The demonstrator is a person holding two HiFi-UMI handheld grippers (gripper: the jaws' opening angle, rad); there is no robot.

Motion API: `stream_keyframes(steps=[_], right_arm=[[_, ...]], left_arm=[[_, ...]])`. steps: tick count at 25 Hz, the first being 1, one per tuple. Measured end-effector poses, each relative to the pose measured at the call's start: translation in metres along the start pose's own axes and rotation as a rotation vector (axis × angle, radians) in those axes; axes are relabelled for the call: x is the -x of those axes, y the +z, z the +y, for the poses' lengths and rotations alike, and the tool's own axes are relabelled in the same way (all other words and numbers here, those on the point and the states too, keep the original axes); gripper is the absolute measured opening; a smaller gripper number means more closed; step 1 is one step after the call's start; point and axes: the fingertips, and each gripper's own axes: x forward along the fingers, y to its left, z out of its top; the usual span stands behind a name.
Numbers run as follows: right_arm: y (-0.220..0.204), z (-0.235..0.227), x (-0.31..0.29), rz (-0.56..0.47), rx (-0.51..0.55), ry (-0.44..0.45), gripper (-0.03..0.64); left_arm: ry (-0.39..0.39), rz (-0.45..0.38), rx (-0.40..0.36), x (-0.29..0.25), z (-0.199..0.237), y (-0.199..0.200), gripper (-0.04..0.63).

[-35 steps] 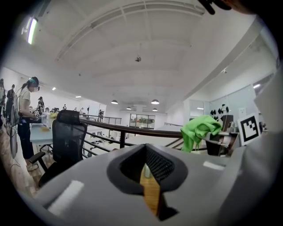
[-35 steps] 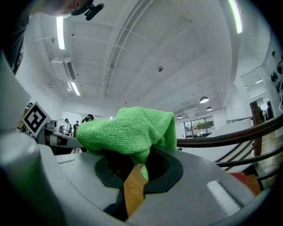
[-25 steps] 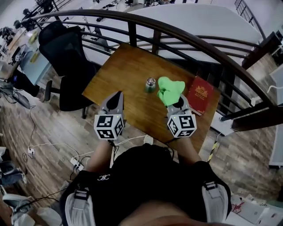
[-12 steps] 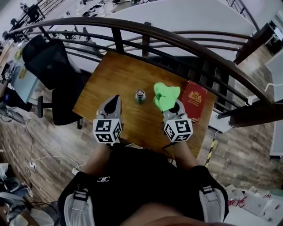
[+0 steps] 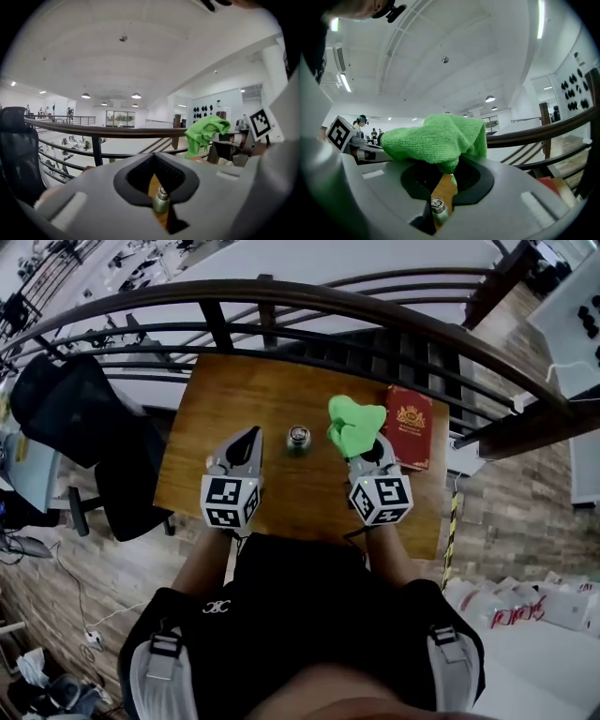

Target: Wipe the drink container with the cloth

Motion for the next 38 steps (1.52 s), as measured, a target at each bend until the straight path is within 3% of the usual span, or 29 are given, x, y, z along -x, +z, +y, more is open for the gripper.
stream_keyframes(steps=[3,8,13,19,24,31,38], right_arm=[[0.001,0.004,0.001,0.005,0.013,-0.042,0.048],[-0.008,0.0,0.009,0.021,0.0,-0.115,0.048],[-0.014,-0.003,0.015,0.035,0.003,-0.157,0.048],[-0.014,-0.012,0.02,0.037,0.004,-0.197,0.048],[-0.019,-0.017,0.022,0.047,0.003,-0.221,0.048],[-0.028,-0.021,0.023,0.067,0.002,-0.244,0.048],[-0.04,-0.021,0.022,0.1,-0.009,-0.245,0.048]], left_arm=[[-0.062,0.019,-0.034,-0.008,0.004,-0.003,0.054],[-0.153,0.075,-0.17,-0.025,-0.004,-0.016,0.054],[-0.239,0.119,-0.18,-0.038,-0.014,-0.028,0.057],[-0.357,0.177,-0.207,-0.056,-0.03,-0.045,0.169],[-0.432,0.252,-0.21,-0.068,-0.036,-0.07,0.21],[-0.517,0.343,-0.253,-0.084,-0.047,-0.103,0.27],[-0.552,0.425,-0.274,-0.1,-0.057,-0.133,0.296]])
